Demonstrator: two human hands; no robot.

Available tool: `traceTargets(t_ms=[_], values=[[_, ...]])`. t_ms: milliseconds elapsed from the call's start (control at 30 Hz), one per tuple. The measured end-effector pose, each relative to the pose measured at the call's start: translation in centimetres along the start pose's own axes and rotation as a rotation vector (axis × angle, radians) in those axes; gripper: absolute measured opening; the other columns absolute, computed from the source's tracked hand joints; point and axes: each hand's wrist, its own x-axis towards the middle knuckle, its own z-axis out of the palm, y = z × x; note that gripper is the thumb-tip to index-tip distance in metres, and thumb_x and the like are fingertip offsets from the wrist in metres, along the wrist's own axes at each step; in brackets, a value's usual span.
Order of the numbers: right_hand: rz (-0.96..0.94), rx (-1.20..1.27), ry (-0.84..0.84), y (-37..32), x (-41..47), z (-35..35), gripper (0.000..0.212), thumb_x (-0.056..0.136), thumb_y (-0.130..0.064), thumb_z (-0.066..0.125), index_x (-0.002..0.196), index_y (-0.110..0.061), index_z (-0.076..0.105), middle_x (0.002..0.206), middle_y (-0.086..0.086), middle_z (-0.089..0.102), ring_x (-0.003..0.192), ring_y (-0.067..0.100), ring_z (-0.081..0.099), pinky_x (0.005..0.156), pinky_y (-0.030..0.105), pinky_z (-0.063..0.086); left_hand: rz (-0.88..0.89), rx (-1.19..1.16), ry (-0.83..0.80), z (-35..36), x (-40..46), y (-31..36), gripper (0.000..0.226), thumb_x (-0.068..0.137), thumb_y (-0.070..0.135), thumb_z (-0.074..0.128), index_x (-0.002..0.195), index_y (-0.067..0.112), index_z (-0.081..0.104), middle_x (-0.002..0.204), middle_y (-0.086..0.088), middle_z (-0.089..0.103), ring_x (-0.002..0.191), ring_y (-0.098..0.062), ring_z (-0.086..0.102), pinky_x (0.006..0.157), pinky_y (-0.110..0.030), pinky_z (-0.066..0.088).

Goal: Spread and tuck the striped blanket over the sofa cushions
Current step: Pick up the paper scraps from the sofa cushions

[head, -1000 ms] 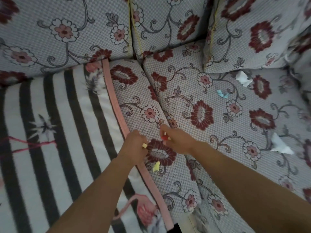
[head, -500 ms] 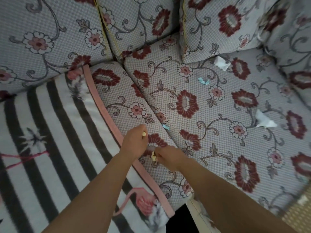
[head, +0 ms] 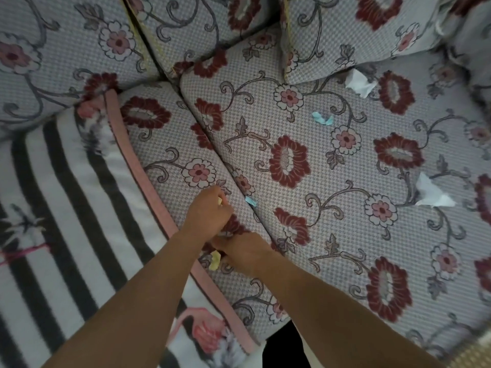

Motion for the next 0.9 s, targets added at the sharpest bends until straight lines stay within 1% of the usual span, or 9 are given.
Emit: traceTargets(t_ms=[100, 167, 300, 367, 433, 500, 667, 767, 900], values=[[-0.043, -0.033, -0.02, 0.0, 0.4, -0.3, 0.067, 0.09, -0.027, 0.056, 0.146, -0.022, 0.021, 0.098, 0.013, 0.067, 0.085, 0.031, 0.066, 0.068, 0.035, 0.048, -0.005, 0.014, 0.004, 0.0, 0.9, 0.1, 0.005, 0.085, 0.014, 0.055, 0.086, 0.01, 0.053, 0.085, -0.007, 0.057, 0.08, -0.026, 0.057, 0.066, -0.035, 0.043], [-0.108, -0.067, -0.005, -0.3, 1.0, 0.0, 0.072, 0.087, -0.026, 0.057, 0.147, -0.02, 0.018, 0.095, 0.014, 0.067, 0.08, 0.031, 0.066, 0.064, 0.035, 0.049, -0.011, 0.018, 0.005, 0.0, 1.4, 0.4, 0.009, 0.086, 0.014, 0.055, 0.093, 0.008, 0.055, 0.093, -0.01, 0.061, 0.083, -0.025, 0.058, 0.069, -0.035, 0.045], [-0.144, -0.197, -0.019, -0.8, 1.8, 0.5, 0.047, 0.095, -0.022, 0.044, 0.141, -0.022, 0.035, 0.104, 0.013, 0.066, 0.087, 0.034, 0.065, 0.061, 0.036, 0.043, -0.007, 0.011, 0.0, -0.3, 1.8, 0.2, 0.004, 0.084, 0.014, 0.056, 0.083, 0.014, 0.052, 0.08, -0.004, 0.058, 0.067, -0.015, 0.053, 0.057, -0.027, 0.038], [-0.077, -0.105, -0.088, -0.5, 1.8, 0.2, 0.036, 0.098, -0.028, 0.041, 0.133, -0.021, 0.046, 0.111, 0.012, 0.065, 0.096, 0.033, 0.063, 0.073, 0.036, 0.049, 0.004, 0.031, -0.007, -0.2, 2.0, 0.0, 0.003, 0.083, 0.013, 0.056, 0.084, 0.012, 0.053, 0.08, -0.004, 0.059, 0.066, -0.014, 0.052, 0.054, -0.026, 0.038], [-0.082, -0.048, -0.12, 0.1, 1.2, -0.6, 0.04, 0.098, -0.023, 0.042, 0.138, -0.026, 0.043, 0.114, 0.01, 0.064, 0.098, 0.03, 0.063, 0.08, 0.034, 0.05, 0.015, 0.06, -0.018, 0.1, 2.1, -0.1, 0.006, 0.083, 0.013, 0.057, 0.087, 0.009, 0.055, 0.085, -0.006, 0.059, 0.068, -0.015, 0.051, 0.054, -0.026, 0.037], [-0.055, -0.001, -0.096, 1.5, -0.3, -1.4, 0.046, 0.097, -0.021, 0.041, 0.142, -0.031, 0.037, 0.096, 0.009, 0.064, 0.083, 0.026, 0.06, 0.073, 0.031, 0.047, 0.033, 0.106, -0.036, 0.8, 2.5, 0.1, 0.009, 0.083, 0.013, 0.058, 0.09, 0.007, 0.056, 0.092, -0.008, 0.059, 0.072, -0.017, 0.051, 0.059, -0.027, 0.04], [0.115, 0.002, -0.022, 6.6, -3.8, -3.1, 0.03, 0.099, -0.027, 0.037, 0.119, -0.009, 0.048, 0.067, 0.003, 0.052, 0.066, 0.022, 0.052, 0.053, 0.024, 0.037, 0.05, 0.369, -0.041, 4.2, 4.0, 2.0, 0.032, 0.085, 0.029, 0.062, 0.11, 0.01, 0.058, 0.116, -0.011, 0.052, 0.106, -0.023, 0.051, 0.085, -0.035, 0.049], [0.196, -0.025, 0.009, 9.8, -4.7, -4.0, 0.028, 0.098, -0.029, 0.037, 0.117, -0.01, 0.046, 0.071, 0.004, 0.049, 0.067, 0.024, 0.049, 0.06, 0.03, 0.041, 0.019, 0.596, -0.049, 6.8, 5.1, 2.8, 0.046, 0.084, 0.039, 0.063, 0.12, 0.011, 0.054, 0.128, -0.011, 0.048, 0.12, -0.028, 0.046, 0.096, -0.04, 0.047], [0.247, 0.023, 0.052, 12.4, -5.2, -4.6, 0.025, 0.098, -0.028, 0.037, 0.115, -0.013, 0.047, 0.075, 0.009, 0.058, 0.072, 0.029, 0.058, 0.065, 0.036, 0.048, -0.04, 0.721, 0.061, 9.5, 6.0, 2.6, 0.052, 0.078, 0.044, 0.07, 0.116, 0.01, 0.056, 0.12, -0.01, 0.054, 0.113, -0.028, 0.051, 0.091, -0.038, 0.048]])
